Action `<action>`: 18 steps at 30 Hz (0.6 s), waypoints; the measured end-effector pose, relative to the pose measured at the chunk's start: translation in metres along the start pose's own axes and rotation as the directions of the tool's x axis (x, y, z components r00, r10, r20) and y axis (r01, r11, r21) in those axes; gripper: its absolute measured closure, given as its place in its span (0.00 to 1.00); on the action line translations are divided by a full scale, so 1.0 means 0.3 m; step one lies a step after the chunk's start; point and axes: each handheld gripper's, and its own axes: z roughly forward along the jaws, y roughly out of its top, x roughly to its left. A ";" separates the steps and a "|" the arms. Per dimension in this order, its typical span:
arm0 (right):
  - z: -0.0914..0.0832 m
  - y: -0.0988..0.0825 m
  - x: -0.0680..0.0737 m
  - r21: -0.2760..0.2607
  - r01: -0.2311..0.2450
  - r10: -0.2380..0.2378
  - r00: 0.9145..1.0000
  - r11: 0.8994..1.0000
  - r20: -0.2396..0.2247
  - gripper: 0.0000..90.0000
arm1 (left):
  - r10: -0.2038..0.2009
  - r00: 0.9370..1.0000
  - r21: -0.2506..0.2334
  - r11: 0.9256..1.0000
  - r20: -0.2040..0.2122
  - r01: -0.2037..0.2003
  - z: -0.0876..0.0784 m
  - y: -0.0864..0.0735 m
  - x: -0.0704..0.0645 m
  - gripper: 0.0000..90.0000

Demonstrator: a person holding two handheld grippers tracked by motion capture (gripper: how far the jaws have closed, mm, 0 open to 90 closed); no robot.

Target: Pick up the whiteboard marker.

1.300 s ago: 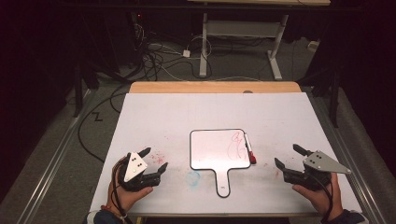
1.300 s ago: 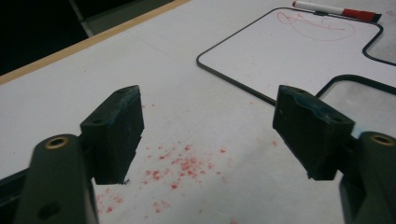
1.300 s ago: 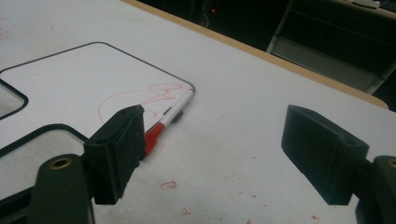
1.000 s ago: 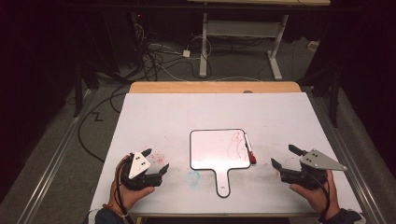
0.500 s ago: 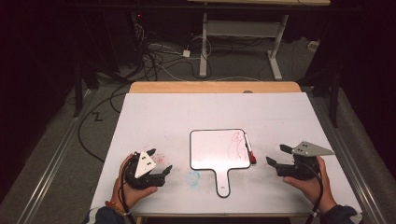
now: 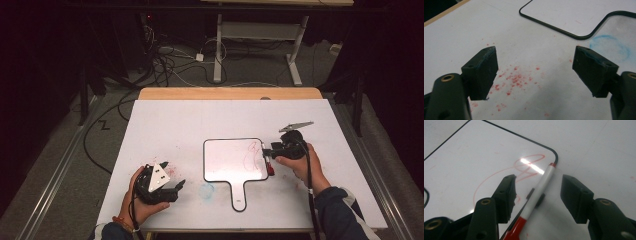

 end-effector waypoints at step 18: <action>0.061 -0.003 -0.028 0.000 -0.043 0.043 0.997 0.999 -0.064 0.90 | 0.012 1.000 0.022 1.000 0.023 -0.013 0.007 0.005 -0.016 0.22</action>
